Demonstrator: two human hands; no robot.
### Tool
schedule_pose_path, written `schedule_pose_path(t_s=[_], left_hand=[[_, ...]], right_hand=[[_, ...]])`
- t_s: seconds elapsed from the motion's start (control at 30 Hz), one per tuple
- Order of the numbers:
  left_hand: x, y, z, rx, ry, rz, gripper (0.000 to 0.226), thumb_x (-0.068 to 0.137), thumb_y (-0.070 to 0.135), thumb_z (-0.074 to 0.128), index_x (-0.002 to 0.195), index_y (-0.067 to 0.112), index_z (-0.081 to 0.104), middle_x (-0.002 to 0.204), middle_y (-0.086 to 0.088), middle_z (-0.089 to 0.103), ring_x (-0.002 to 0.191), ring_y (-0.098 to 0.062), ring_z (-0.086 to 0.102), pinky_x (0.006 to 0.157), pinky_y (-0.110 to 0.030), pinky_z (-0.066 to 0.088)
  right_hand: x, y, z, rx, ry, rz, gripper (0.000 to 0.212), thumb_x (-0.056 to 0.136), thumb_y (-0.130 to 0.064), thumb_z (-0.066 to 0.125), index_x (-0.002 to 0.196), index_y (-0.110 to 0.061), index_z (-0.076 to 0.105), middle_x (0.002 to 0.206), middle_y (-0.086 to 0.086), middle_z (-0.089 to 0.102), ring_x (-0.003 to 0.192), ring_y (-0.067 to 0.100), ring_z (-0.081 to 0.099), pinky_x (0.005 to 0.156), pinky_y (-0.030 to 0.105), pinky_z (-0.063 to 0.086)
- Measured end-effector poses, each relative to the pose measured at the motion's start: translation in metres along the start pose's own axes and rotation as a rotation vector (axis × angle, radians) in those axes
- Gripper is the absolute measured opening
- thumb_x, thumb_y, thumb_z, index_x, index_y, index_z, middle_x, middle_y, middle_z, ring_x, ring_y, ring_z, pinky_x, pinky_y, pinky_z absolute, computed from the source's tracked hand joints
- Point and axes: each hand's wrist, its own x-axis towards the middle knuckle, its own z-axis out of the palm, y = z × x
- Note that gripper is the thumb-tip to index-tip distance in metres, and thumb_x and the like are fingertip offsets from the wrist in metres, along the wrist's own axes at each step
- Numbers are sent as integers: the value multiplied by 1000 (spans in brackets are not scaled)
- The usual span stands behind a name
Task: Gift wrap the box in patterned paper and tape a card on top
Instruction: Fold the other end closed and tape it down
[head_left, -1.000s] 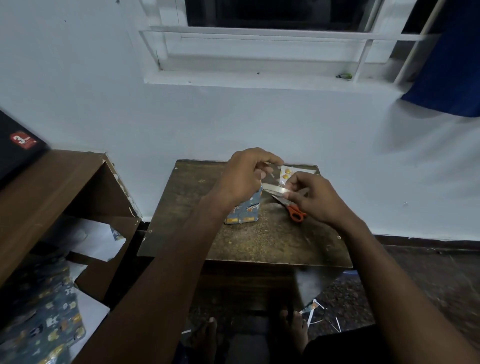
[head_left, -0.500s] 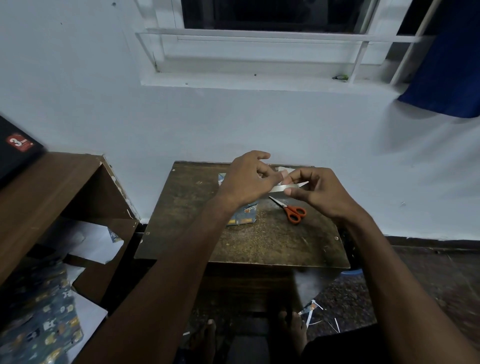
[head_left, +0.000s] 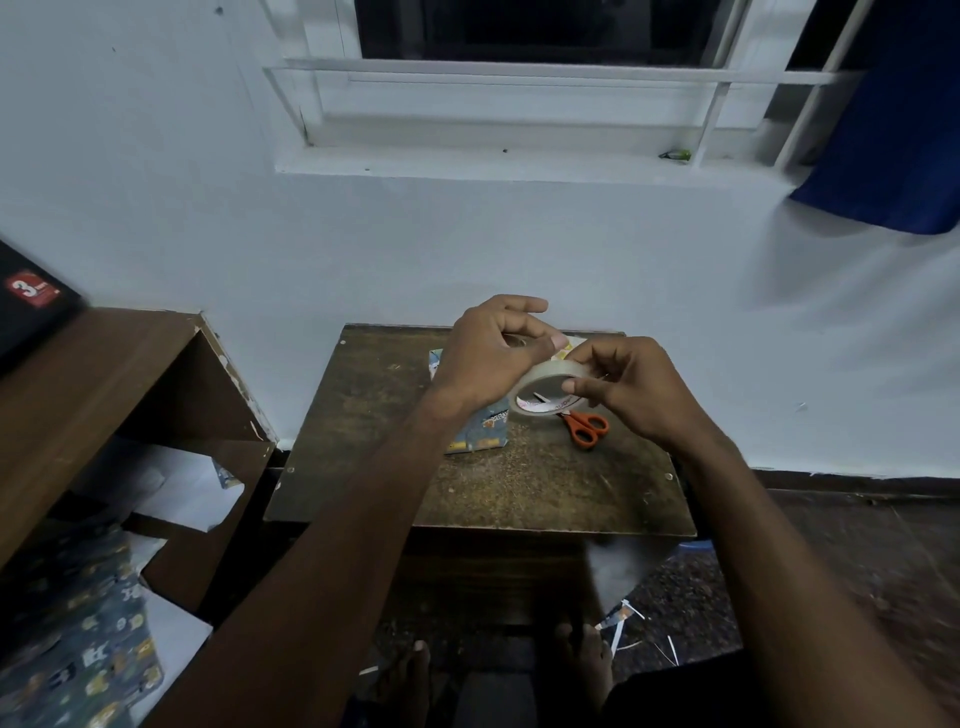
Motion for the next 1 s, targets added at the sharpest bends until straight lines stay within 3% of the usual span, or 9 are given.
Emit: schedule_pose_path(t_s=[0.2, 0.33, 0.5, 0.63, 0.73, 0.8, 0.9, 1.0], left_hand=[[-2, 2, -3, -68, 68, -1, 3, 90, 23, 83, 90, 22, 85, 123, 14, 69, 106, -5, 69, 93, -40, 61], [-3, 3, -2, -72, 85, -4, 4, 91, 25, 83, 90, 22, 85, 120, 14, 69, 106, -6, 69, 93, -42, 61], [-3, 3, -2, -71, 109, -4, 9, 91, 27, 82, 85, 22, 85, 117, 14, 70, 111, 0, 65, 97, -44, 58], [-4, 4, -3, -39, 82, 24, 7, 94, 27, 79, 95, 22, 84, 114, 12, 73, 107, 1, 68, 89, -30, 57], [-8, 6, -6, -58, -33, 19, 12, 93, 15, 80, 105, 16, 80, 97, 15, 77, 83, 3, 72, 78, -19, 54], [-8, 6, -7, -3, -81, 44, 24, 90, 15, 83, 113, 21, 76, 101, 13, 79, 91, 2, 72, 84, -23, 54], [-9, 7, -8, 49, -120, 47, 36, 88, 17, 85, 119, 27, 72, 95, 11, 81, 105, -1, 70, 92, -24, 52], [-12, 9, -8, 79, -130, 58, 35, 85, 18, 86, 116, 28, 72, 86, 11, 81, 102, 0, 71, 87, -25, 47]], right_hand=[[-1, 4, 7, -38, 46, 26, 9, 92, -3, 77, 96, -10, 80, 82, 5, 78, 77, 29, 72, 65, 33, 60], [1, 6, 12, -65, 36, 47, 13, 95, -1, 72, 97, -12, 80, 84, -1, 78, 80, 14, 72, 73, 30, 58], [0, 5, 19, -107, 7, 74, 24, 98, -3, 68, 84, -22, 76, 73, -10, 75, 72, 0, 67, 71, 19, 51], [-1, 4, 23, -66, 4, 75, 24, 98, 0, 67, 82, -17, 74, 70, -5, 75, 68, 6, 68, 68, 18, 52], [-1, 9, 25, -78, 41, 88, 17, 98, -1, 67, 85, -10, 75, 72, -4, 75, 67, 4, 68, 67, 19, 50], [0, 11, 25, -97, 84, 106, 13, 98, -6, 68, 92, -12, 78, 78, -4, 77, 74, 6, 72, 70, 22, 53], [1, 16, 26, -101, 92, 133, 13, 99, -10, 68, 98, -17, 80, 83, -5, 78, 81, 13, 74, 76, 37, 60], [0, 17, 31, -82, 71, 141, 13, 99, -11, 69, 99, -16, 80, 87, -2, 79, 85, 19, 75, 80, 43, 59]])
